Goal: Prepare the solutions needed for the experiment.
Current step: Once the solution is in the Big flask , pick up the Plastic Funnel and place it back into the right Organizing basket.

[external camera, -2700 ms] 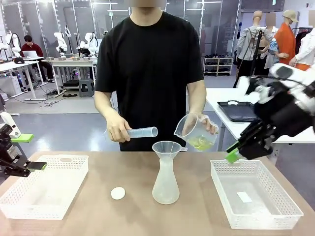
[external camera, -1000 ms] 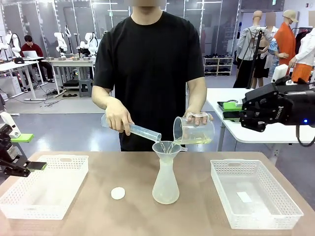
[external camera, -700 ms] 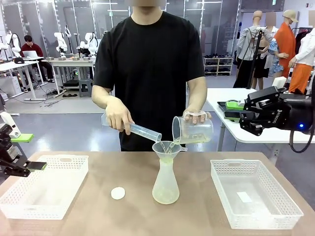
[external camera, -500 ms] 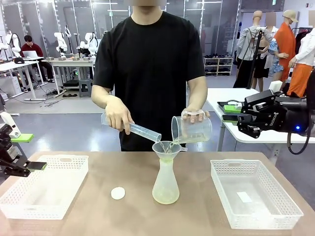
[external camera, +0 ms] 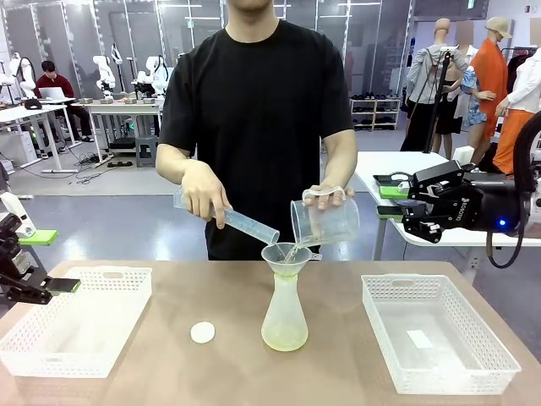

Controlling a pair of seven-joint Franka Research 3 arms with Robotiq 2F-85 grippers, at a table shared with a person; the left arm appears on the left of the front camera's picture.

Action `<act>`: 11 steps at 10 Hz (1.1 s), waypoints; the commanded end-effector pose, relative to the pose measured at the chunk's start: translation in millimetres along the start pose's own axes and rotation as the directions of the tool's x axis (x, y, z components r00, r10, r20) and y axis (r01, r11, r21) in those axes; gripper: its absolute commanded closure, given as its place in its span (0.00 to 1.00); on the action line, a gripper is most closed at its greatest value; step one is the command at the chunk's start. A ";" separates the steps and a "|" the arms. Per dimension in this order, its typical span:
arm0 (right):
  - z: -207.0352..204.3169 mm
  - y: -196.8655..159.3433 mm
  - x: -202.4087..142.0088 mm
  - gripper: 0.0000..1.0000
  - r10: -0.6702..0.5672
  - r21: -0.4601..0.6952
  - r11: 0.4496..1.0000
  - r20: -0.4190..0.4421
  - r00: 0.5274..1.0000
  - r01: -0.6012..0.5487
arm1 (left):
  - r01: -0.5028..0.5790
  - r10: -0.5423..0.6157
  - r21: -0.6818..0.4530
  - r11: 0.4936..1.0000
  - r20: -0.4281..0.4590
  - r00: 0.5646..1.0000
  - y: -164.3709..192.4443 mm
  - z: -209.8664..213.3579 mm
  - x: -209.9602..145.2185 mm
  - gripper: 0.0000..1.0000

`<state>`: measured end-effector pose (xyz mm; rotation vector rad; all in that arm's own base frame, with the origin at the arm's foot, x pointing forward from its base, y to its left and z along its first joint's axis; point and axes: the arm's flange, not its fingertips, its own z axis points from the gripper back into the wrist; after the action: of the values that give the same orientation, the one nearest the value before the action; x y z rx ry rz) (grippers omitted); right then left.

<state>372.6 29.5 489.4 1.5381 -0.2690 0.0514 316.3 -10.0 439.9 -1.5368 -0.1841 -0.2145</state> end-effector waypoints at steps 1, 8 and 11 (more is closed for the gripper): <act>1.9 1.7 5.6 0.33 -0.021 -0.011 1.000 -0.042 0.999 0.021 | 0.006 -0.006 -0.005 1.000 0.000 1.000 -2.4 -0.4 -0.3 0.00; -1.2 -1.8 2.6 0.14 -0.007 0.000 1.000 -0.022 1.000 0.007 | 0.006 -0.006 -0.005 1.000 0.000 1.000 -2.4 -0.4 -0.3 0.00; -1.2 -1.8 2.6 0.14 -0.007 0.000 1.000 -0.022 1.000 0.007 | 0.006 -0.006 -0.005 1.000 0.000 1.000 -2.4 -0.4 -0.3 0.00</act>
<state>376.0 29.5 487.0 1.5346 -0.2455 0.0593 316.3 -10.0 439.9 -1.5368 -0.1841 -0.2145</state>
